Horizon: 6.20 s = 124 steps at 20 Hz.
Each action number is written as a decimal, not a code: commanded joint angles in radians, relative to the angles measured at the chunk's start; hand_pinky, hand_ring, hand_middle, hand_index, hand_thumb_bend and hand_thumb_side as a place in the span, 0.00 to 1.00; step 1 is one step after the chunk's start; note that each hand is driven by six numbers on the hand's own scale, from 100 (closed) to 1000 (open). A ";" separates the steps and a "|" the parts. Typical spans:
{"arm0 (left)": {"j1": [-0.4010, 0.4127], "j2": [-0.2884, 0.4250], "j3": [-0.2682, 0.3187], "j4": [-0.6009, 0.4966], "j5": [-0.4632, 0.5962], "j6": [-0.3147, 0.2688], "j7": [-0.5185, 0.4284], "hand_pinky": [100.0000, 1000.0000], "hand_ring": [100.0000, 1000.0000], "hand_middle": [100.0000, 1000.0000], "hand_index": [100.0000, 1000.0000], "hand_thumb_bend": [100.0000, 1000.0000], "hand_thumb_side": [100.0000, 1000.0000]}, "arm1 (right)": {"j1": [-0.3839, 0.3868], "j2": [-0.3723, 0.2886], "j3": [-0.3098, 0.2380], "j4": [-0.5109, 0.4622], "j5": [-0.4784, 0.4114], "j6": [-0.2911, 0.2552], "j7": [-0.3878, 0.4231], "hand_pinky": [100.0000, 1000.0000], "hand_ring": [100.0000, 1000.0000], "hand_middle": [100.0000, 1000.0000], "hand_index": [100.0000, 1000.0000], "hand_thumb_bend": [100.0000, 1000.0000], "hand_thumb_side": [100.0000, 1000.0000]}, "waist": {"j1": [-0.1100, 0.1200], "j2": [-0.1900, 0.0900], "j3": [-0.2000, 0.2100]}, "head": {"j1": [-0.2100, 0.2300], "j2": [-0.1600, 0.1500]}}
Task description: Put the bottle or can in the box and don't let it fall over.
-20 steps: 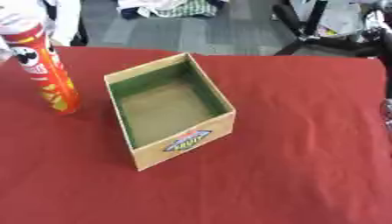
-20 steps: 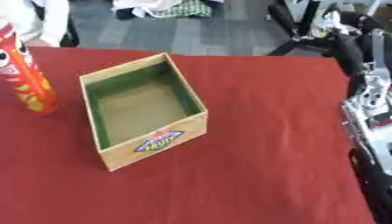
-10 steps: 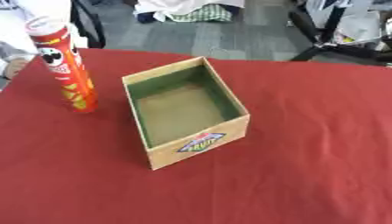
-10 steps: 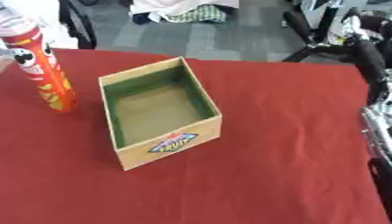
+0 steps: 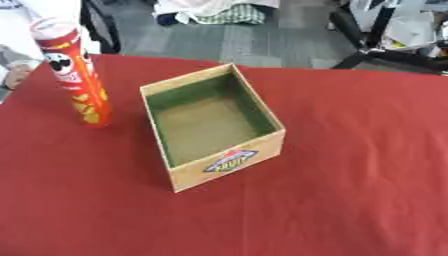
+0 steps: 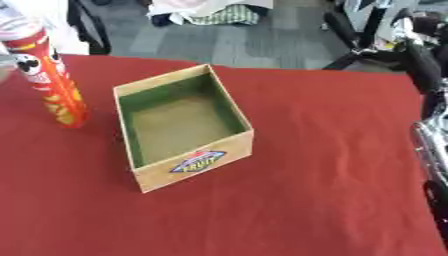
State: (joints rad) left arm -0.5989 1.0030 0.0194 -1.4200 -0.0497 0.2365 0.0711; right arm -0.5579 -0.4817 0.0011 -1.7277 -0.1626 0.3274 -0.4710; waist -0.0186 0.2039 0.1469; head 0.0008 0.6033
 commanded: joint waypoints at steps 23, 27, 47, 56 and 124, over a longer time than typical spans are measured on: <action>-0.308 -0.112 -0.127 0.314 -0.166 -0.089 -0.185 0.89 0.83 0.81 0.81 0.97 0.46 | -0.034 -0.026 0.012 -0.006 0.004 0.001 0.013 0.50 0.71 0.74 0.69 0.09 0.51 | 0.017 -0.002 -0.025 | 0.004 -0.025; -0.331 -0.137 -0.137 0.326 -0.185 -0.088 -0.192 0.89 0.83 0.81 0.81 0.96 0.48 | -0.035 -0.026 0.014 -0.005 0.002 0.001 0.015 0.50 0.71 0.74 0.69 0.09 0.51 | 0.018 0.001 -0.027 | 0.006 -0.030; -0.416 -0.202 -0.147 0.373 -0.220 -0.116 -0.275 0.90 0.83 0.82 0.81 0.98 0.51 | -0.043 -0.029 0.018 -0.004 -0.003 0.001 0.012 0.50 0.71 0.74 0.69 0.09 0.51 | 0.023 0.019 -0.034 | 0.022 -0.052; -0.440 -0.224 -0.150 0.387 -0.232 -0.130 -0.286 0.90 0.83 0.82 0.80 0.99 0.50 | -0.051 -0.029 0.020 -0.005 -0.005 0.001 0.011 0.50 0.71 0.74 0.69 0.09 0.51 | 0.023 0.029 -0.049 | 0.038 -0.065; -0.417 -0.217 -0.174 0.348 -0.461 -0.144 -0.529 0.44 0.50 0.57 0.62 0.36 0.00 | -0.058 -0.037 0.002 -0.001 -0.027 -0.008 -0.016 0.50 0.70 0.73 0.69 0.09 0.51 | 0.007 0.057 -0.065 | 0.028 -0.067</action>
State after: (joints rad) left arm -1.0208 0.7902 -0.1443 -1.0890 -0.5028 0.0868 -0.4495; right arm -0.6054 -0.4893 0.0130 -1.7186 -0.1870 0.3205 -0.4838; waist -0.0094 0.2771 0.0835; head 0.0323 0.5498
